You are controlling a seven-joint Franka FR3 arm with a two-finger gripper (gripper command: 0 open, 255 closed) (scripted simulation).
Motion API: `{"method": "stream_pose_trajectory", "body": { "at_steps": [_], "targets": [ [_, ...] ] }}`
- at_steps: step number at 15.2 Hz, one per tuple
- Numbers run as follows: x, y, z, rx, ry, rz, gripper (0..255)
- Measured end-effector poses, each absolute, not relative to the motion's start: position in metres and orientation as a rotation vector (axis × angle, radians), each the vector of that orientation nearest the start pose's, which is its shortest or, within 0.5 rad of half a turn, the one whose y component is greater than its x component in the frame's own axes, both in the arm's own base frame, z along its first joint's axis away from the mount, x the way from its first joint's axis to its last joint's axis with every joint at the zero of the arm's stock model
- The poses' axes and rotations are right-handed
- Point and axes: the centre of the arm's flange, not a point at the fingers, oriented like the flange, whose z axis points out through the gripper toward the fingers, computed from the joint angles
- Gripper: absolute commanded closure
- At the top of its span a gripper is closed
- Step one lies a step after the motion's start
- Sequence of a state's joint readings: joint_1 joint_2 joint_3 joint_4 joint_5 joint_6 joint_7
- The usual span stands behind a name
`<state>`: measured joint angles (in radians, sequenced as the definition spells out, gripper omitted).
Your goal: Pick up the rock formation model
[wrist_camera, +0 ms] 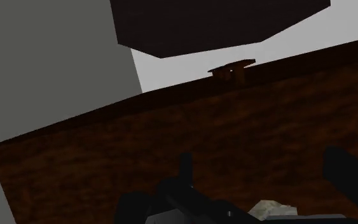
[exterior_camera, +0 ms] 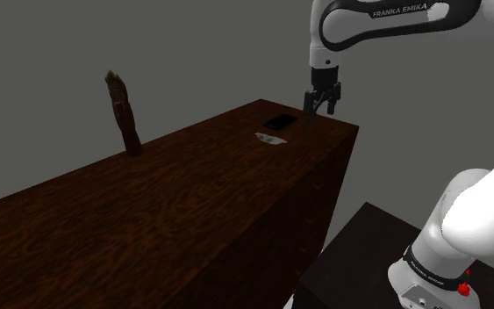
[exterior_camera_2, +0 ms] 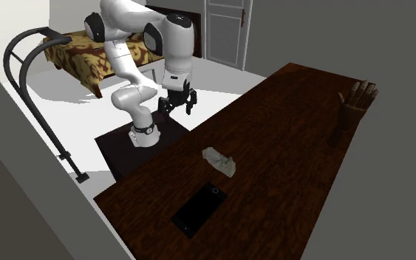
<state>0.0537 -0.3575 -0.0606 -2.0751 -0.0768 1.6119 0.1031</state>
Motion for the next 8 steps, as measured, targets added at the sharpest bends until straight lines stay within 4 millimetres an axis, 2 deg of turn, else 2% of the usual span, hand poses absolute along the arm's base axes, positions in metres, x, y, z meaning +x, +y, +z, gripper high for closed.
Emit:
{"method": "stream_pose_trajectory", "body": {
  "at_steps": [6,8],
  "targets": [
    [0.513,0.002,0.536,-3.21,0.065,0.277,0],
    [0.539,0.01,0.518,-3.214,0.035,0.314,0]
  ]
}}
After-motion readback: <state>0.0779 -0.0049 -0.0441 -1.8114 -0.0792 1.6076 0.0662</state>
